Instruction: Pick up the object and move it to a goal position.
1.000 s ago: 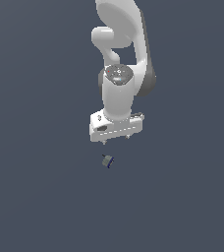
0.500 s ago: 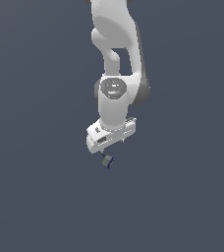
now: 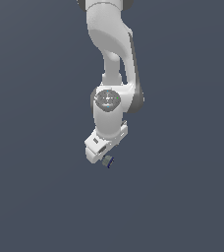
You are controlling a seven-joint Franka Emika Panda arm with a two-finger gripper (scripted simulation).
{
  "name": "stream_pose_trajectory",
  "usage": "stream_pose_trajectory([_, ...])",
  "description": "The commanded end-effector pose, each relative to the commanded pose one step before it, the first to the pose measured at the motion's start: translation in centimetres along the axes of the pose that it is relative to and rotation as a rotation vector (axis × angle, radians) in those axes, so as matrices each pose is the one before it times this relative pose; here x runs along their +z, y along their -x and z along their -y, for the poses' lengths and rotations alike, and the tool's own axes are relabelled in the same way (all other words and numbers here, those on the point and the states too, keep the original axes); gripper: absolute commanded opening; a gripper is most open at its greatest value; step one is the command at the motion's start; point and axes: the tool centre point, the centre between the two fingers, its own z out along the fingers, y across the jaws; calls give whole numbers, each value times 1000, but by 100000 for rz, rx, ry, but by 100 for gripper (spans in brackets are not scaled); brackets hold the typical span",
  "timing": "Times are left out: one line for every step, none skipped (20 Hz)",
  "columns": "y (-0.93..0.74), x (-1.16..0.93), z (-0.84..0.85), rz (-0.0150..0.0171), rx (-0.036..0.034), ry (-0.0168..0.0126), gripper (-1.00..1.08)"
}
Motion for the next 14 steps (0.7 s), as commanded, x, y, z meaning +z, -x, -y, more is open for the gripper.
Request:
stream_pose_trajectory([125,780,-404,17,-6730,-189,100])
stream_pose_trajectory([61,293,-145,-7,-2484,-80,100])
stream_pose_trajectory([62,277,-135,-14,-2347,-77,100])
stream_pose_trajectory([62,261,-124,-21,-2211,-74,100])
stream_pose_trajectory([62,245,-115,-26,-2073,-70,100])
stream_pose_trajectory([60,229,-105,-30,-1938,-66,100])
stream_pose_trajectory([58,213,-96,-33,-1803,-61,100])
stream_pose_trajectory([56,197,-88,-34,-1667,-56,100])
stream_pose_trajectory([54,181,-80,-35,-1532,-52,100])
stream_pose_trajectory([50,165,-71,-35,-1399,-47,100])
stream_pose_trajectory([46,149,-64,-34,-1265,-42,100])
stream_pose_trajectory([42,134,-56,-33,-1130,-37,100])
stream_pose_trajectory([38,118,-49,-30,-997,-33,100])
stream_pose_trajectory([34,102,-42,-27,-863,-28,100])
